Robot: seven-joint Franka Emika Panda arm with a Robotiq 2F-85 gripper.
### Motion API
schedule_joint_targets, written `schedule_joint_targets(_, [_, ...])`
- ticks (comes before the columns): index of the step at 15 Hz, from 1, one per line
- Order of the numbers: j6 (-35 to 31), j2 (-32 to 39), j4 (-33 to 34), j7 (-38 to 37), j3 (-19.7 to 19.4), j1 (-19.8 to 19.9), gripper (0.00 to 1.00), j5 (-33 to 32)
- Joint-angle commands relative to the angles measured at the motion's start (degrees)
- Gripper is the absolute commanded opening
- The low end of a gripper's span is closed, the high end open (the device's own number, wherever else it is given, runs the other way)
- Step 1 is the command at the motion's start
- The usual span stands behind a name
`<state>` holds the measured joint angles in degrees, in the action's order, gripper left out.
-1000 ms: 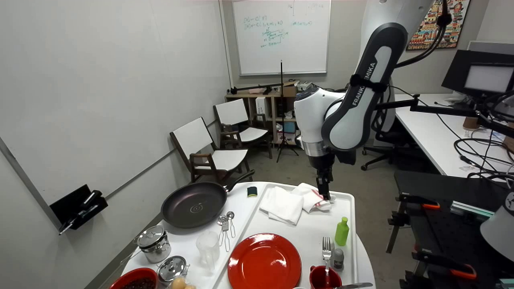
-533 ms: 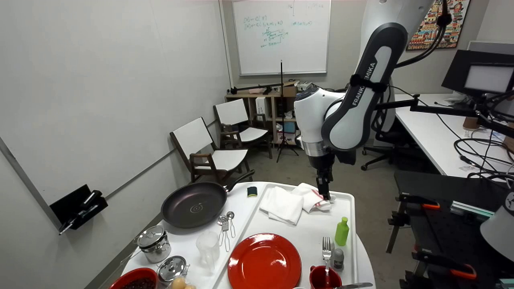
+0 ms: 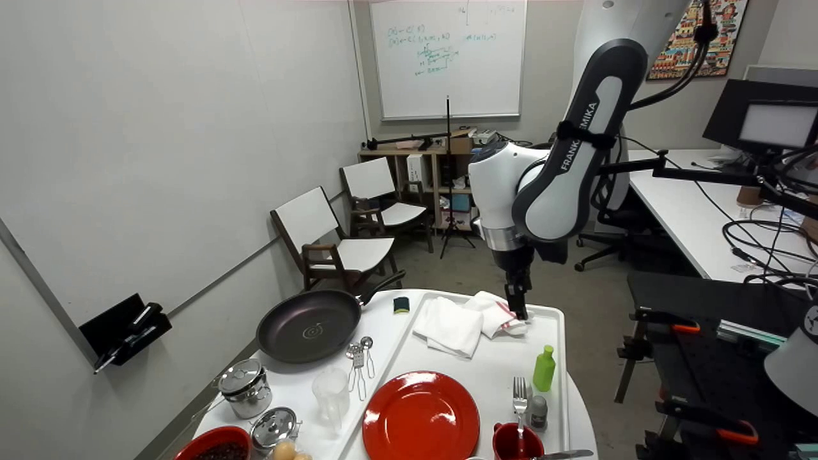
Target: Move the green object backwards
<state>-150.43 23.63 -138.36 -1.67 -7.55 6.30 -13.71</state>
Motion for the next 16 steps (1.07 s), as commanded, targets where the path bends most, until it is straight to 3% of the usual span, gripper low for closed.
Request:
schedule_joint_targets(1, [-1.21,2.46,0.60,0.90,-0.50,-0.27,1.00,1.23])
schedule_joint_targets(5, [-2.99,4.64,0.29,0.58,-0.96,-0.29,1.00,0.98])
schedule_joint_targets(11, [-16.16,8.68,-2.32,0.69,-1.96,0.56,1.00,2.00])
schedule_joint_targets(16, [-25.25,12.64,-5.25,2.74,-0.36,3.98,1.00,5.25])
